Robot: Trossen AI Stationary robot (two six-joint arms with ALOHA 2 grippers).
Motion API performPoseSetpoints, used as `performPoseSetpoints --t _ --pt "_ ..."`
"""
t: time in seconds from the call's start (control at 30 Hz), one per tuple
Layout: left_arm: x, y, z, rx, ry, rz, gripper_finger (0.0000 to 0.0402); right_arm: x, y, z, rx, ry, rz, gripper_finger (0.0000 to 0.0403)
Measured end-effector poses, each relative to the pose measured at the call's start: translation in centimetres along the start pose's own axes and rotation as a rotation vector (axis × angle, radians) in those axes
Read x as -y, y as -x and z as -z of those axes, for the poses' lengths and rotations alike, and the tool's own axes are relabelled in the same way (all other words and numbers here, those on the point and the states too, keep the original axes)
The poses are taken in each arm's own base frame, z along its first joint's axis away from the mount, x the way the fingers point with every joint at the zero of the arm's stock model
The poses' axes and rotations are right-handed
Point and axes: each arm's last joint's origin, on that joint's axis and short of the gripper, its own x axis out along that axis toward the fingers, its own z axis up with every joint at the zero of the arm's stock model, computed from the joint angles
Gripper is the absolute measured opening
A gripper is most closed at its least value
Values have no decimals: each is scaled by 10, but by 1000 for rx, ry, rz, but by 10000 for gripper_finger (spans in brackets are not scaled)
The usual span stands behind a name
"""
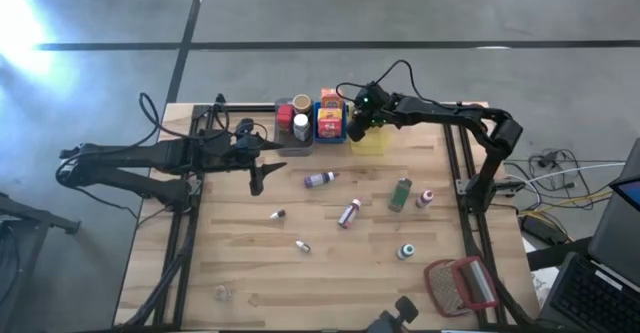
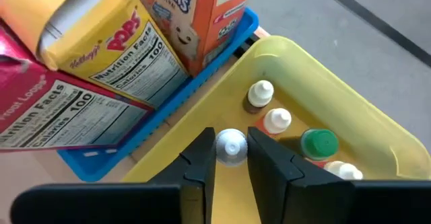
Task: Pick & Place Kitchen Items
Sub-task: Put the right small pink food coloring bottle into the yellow bin
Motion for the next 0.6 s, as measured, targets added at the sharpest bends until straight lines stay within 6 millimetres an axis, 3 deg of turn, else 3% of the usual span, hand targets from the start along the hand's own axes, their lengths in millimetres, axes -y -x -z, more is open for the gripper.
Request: performPoseSetpoints --t 0.33,0.6 --pt "0 0 0 0 0 0 223 2 -6 7 -8 -53 52 84" --pt "0 0 0 0 0 0 223 2 -13 16 35 -90 41 65"
